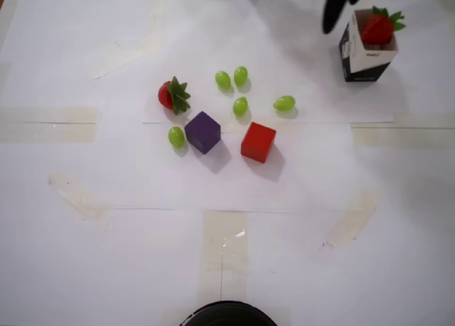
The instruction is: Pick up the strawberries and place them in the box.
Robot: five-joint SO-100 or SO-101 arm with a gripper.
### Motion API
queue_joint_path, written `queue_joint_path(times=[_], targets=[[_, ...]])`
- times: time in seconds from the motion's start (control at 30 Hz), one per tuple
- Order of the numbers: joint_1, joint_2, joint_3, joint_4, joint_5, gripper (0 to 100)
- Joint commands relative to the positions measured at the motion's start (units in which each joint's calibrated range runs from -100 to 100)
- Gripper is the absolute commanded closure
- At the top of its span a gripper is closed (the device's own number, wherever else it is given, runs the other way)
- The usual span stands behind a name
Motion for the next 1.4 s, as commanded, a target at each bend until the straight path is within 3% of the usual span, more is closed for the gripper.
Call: queue_joint_path(times=[0.0, 0.2, 0.43, 1.37], targets=[[14.85, -3.79, -4.81, 3.28, 5.52, 74], [27.28, 0.51, -4.81, -0.15, 9.77, 73], [33.16, 6.53, -4.81, -7.59, 10.79, 70], [32.5, 24.24, -3.54, -19.6, 10.45, 72]])
